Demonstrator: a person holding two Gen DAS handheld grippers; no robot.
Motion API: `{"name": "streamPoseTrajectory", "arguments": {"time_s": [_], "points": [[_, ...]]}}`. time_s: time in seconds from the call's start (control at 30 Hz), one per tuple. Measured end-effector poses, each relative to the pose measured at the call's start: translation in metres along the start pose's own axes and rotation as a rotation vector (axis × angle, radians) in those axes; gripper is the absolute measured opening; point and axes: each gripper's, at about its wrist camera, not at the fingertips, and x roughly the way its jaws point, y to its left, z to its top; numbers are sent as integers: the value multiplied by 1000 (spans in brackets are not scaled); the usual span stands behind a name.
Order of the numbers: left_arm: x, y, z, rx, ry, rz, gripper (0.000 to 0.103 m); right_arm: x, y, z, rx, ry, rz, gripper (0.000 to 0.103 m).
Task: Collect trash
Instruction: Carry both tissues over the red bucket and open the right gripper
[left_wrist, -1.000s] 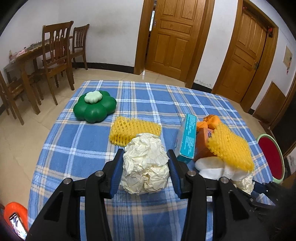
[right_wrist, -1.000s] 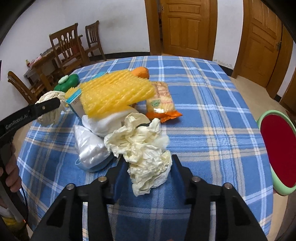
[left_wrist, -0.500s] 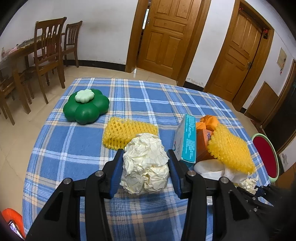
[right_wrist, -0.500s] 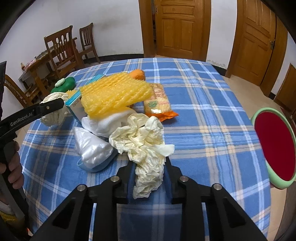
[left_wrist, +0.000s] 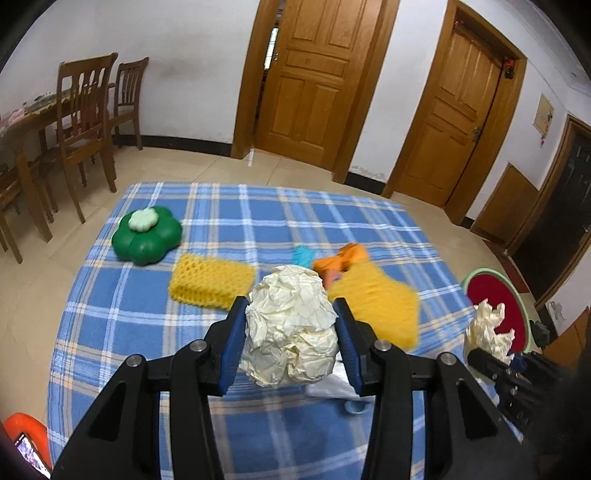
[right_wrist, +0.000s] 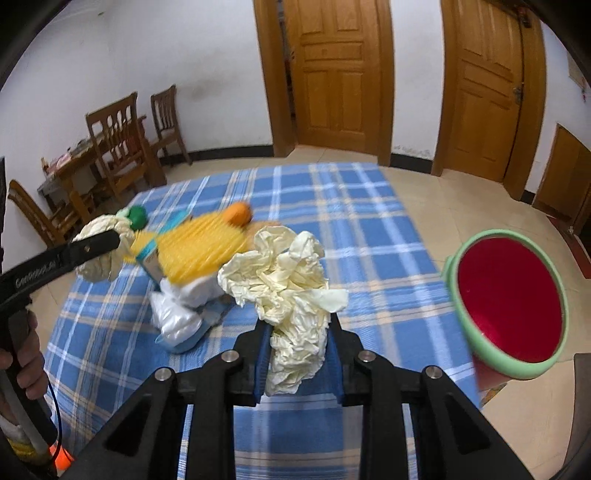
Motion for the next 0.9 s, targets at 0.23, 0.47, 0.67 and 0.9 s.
{"name": "streamPoseTrajectory", "arguments": {"time_s": [0.23,0.47,0.67,0.9], "points": [[-6,-33,16,34,6,-60,47,-30,-41,19,78,-47,-29,29],[-8,-83,33,98,5,-127,47,-61,-93,37,165,-101,-70,29],[1,-130,48,143,16,-185,47,-73,-149,44,242,-119,-115,29],[31,-196,52,219,29,-244,47,-67,-203,31,322,-104,-165,29]]}}
